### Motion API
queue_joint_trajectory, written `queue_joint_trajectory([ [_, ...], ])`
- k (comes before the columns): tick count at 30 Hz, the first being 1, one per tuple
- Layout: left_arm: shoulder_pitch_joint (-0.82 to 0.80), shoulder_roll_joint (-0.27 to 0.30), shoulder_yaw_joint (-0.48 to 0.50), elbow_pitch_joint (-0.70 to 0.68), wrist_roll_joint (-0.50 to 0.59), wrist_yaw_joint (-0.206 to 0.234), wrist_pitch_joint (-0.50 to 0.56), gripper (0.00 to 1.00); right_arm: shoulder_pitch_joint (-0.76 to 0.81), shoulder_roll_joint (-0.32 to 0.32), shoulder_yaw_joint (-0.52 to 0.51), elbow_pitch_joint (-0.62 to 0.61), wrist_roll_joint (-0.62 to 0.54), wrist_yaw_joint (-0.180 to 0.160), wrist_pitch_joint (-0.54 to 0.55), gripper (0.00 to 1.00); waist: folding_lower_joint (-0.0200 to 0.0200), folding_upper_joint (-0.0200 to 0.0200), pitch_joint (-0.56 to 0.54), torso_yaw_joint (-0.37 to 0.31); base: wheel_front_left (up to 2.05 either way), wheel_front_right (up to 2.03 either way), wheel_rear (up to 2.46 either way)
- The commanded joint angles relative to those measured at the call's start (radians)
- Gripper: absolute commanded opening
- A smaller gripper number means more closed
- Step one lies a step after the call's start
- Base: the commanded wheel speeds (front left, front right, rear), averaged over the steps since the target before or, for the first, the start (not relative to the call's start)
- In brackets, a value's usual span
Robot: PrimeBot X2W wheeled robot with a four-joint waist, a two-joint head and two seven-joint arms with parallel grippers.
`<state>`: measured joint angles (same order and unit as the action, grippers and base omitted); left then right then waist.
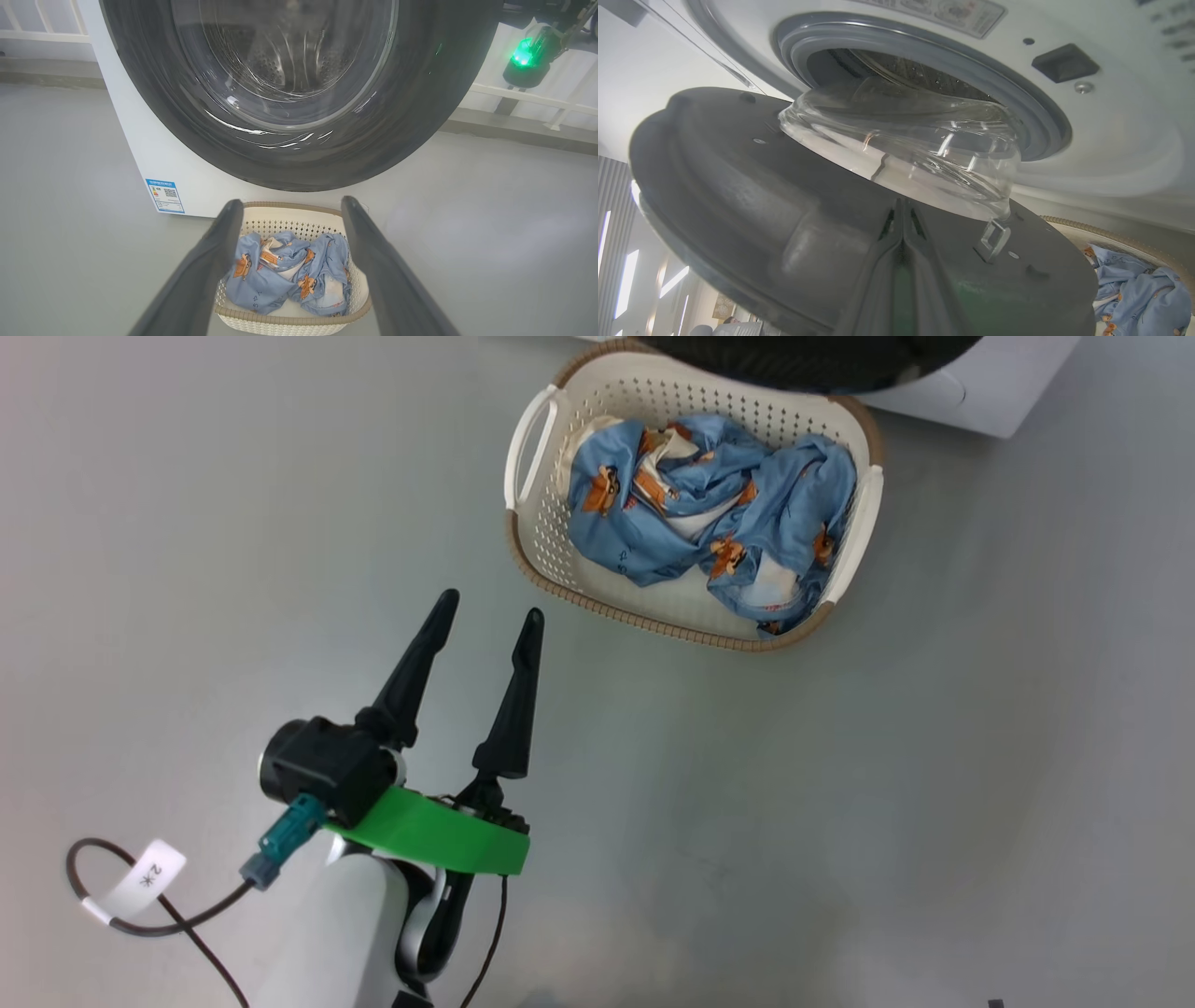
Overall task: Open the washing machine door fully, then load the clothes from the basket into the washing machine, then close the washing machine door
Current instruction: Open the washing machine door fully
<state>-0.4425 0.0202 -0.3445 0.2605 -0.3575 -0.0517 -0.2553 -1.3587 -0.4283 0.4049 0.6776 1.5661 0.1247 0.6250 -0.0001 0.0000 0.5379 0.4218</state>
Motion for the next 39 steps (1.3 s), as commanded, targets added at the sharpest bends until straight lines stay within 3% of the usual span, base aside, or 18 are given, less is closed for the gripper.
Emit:
queue_joint_trajectory([
  [1,0.029,0.030,0.040,-0.031,0.015,0.004,-0.006,1.00,0.032,0.042,0.009,-0.044,0.011,0.006,0.016,0.00,0.0001,0.0000,-0.023,-0.001,0.00,0.00,0.00],
  [23,0.131,0.030,0.045,-0.036,0.069,-0.037,-0.006,1.00,0.218,0.098,0.036,-0.120,0.042,0.006,0.058,0.00,0.0001,0.0000,-0.148,-0.019,0.00,0.00,0.00],
  [39,0.170,0.030,0.042,-0.026,0.086,-0.062,-0.006,1.00,0.336,0.157,0.057,-0.163,0.051,0.006,0.080,0.00,0.0001,0.0000,-0.211,0.023,0.00,0.00,0.00],
])
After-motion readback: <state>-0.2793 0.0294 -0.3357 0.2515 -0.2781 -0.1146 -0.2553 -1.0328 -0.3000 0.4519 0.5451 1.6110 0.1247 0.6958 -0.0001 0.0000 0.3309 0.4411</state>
